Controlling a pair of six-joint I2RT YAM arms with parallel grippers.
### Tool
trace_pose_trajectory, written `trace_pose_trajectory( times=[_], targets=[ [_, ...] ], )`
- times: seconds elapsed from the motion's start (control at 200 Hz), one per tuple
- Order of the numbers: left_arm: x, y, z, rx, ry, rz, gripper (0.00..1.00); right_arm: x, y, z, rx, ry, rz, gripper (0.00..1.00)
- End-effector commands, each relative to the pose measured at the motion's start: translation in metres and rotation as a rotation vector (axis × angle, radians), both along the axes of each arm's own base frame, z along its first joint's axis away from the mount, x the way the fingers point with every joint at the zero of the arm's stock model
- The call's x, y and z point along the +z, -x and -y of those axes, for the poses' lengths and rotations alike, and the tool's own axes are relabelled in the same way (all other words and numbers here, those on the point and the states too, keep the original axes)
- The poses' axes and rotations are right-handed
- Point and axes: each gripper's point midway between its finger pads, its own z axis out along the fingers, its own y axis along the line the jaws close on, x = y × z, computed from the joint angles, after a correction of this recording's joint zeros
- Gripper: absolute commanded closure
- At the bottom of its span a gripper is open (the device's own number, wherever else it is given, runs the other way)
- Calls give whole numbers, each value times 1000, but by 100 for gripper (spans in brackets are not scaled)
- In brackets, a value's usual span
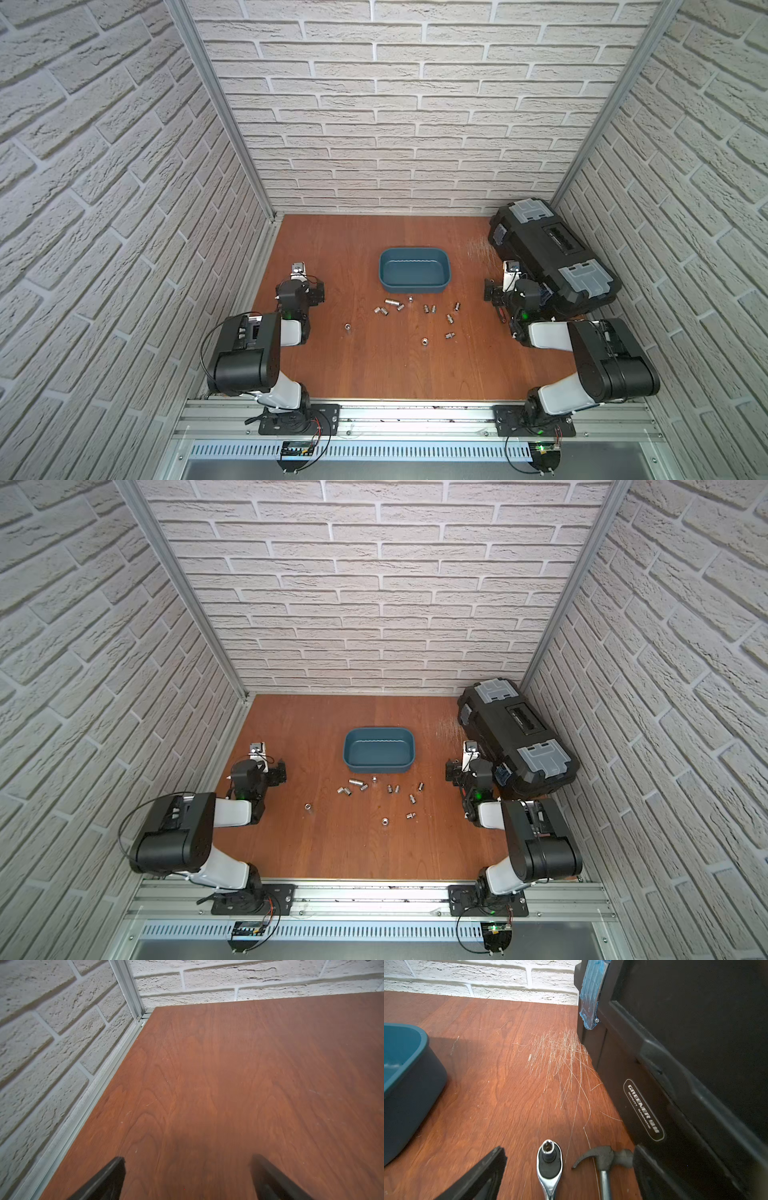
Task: Put the socket on the desktop into the storage box
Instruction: Pick up the socket head from the center of the board.
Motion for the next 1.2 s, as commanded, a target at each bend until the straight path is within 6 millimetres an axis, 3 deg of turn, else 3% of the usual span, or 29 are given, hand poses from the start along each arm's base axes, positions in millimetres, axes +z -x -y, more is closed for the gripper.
trace_pose_trajectory(
  times=[0.0,0.87,1.035,1.19],
  targets=[
    [14,-9,0,-6,-12,52,2,18,-10,3,-8,11,64,1],
    [13,-8,0,-7,-11,51,2,22,-10,3,-6,10,77,1],
    [35,-12,-2,35,-25,-41,2,51,-19,2,-23,-38,-93,1],
    [76,-6,-10,118,43,-8,2,81,-22,-17,41,-152,-82,1]
  ],
)
